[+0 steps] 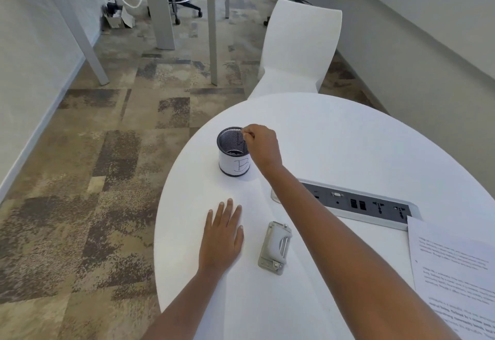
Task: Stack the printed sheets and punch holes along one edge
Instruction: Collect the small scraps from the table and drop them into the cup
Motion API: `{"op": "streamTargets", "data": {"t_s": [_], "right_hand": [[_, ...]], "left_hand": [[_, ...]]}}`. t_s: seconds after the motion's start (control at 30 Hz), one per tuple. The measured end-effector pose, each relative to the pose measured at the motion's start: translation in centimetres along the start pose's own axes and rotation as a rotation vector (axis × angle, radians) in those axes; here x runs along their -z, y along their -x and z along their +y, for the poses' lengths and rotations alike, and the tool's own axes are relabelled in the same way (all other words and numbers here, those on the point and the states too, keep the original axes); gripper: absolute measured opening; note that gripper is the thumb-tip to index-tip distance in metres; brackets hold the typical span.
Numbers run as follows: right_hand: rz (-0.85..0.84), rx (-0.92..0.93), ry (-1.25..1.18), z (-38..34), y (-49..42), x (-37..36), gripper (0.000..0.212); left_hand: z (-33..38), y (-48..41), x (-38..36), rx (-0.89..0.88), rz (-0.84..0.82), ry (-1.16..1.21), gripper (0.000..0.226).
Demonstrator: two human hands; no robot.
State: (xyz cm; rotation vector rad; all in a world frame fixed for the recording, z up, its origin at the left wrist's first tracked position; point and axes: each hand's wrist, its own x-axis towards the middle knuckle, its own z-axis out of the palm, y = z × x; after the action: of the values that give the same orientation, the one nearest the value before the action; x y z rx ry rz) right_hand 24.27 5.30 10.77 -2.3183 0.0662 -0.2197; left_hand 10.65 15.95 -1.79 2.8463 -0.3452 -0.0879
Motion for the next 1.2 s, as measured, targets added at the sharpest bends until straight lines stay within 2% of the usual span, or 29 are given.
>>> {"op": "streamTargets", "data": {"t_s": [0.27,0.73,0.97,1.2], "right_hand": [[0.100,-0.154,-0.146,2.4,2.1,1.1,0.019],[0.141,-0.518,-0.145,14.0,17.0,5.4,0.017],[-0.013,-0.495,0.040,16.5,22.7,7.1,0.017],[-0.116,-0.305,0.245,15.9,24.5,7.3,0.017]], "left_hand": [[0.0,-0.1,-0.1,-0.006,-0.013,0.018,0.049],[0.3,0.2,-0.4,-0.007,0.024,0.015,0.052],[0.5,0.9,-0.6,0.014,0.060,0.043,0.054],[0.8,2.0,-0.7,0.037,0.078,0.063,0.054]]}}
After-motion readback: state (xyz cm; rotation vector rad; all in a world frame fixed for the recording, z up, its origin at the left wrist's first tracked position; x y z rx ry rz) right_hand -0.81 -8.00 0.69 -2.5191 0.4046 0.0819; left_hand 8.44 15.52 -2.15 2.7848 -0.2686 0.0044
